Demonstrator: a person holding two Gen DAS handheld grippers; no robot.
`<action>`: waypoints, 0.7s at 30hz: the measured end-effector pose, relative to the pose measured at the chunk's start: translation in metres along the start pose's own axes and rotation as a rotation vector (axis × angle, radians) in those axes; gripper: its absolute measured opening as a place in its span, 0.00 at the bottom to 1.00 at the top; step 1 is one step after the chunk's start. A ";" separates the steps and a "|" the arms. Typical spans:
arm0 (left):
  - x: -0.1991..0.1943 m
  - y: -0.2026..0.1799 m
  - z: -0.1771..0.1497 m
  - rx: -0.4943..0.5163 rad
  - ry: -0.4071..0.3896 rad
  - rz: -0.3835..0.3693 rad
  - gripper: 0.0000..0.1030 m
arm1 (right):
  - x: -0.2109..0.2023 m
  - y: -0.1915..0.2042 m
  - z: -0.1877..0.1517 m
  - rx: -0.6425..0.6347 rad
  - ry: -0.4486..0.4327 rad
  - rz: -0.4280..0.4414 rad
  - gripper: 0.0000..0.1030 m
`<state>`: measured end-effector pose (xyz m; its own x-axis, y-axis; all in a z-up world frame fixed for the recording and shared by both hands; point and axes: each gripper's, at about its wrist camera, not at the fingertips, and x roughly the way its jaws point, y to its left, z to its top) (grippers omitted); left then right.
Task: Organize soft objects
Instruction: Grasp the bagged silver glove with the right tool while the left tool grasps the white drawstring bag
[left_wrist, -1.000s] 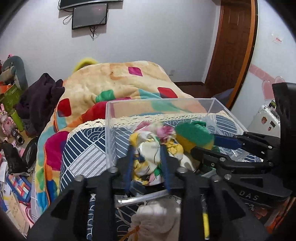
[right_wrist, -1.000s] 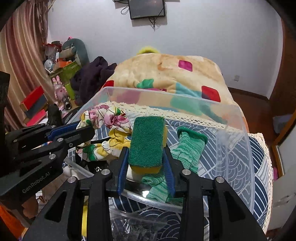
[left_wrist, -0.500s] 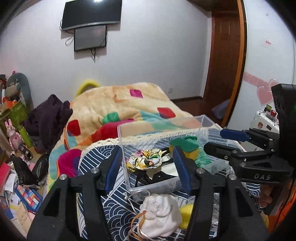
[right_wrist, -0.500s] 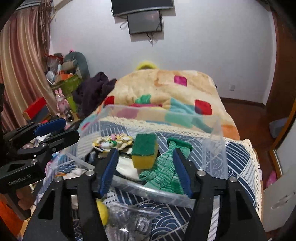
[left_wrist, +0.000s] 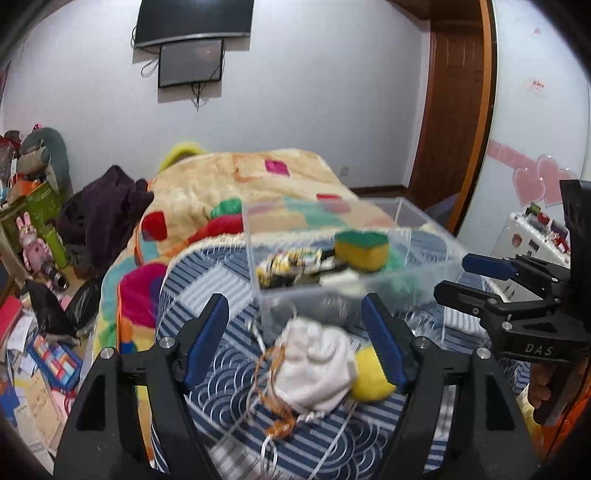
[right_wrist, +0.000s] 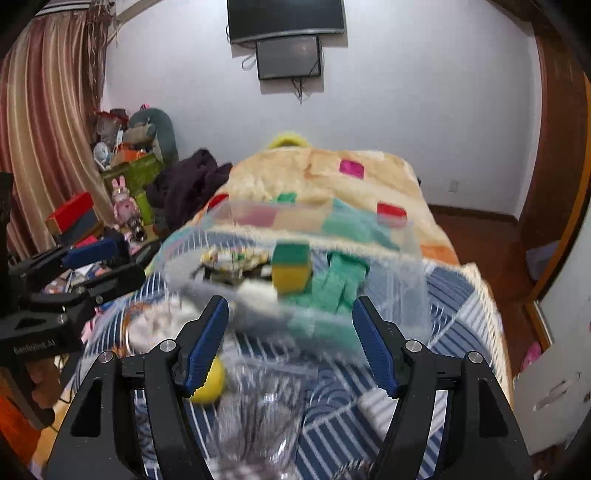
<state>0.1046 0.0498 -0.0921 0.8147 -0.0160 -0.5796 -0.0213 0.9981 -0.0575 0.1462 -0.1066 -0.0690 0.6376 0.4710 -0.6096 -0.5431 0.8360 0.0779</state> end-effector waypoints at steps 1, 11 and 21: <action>0.002 0.001 -0.006 -0.003 0.014 0.004 0.72 | 0.002 0.001 -0.005 0.000 0.011 -0.004 0.65; 0.032 0.015 -0.042 -0.063 0.140 0.013 0.72 | 0.032 0.003 -0.050 0.034 0.178 0.050 0.65; 0.057 0.015 -0.047 -0.107 0.176 -0.052 0.56 | 0.031 0.002 -0.064 0.059 0.197 0.082 0.46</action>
<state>0.1231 0.0608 -0.1643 0.7029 -0.0869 -0.7059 -0.0507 0.9838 -0.1717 0.1300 -0.1083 -0.1381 0.4700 0.4790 -0.7414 -0.5522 0.8149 0.1764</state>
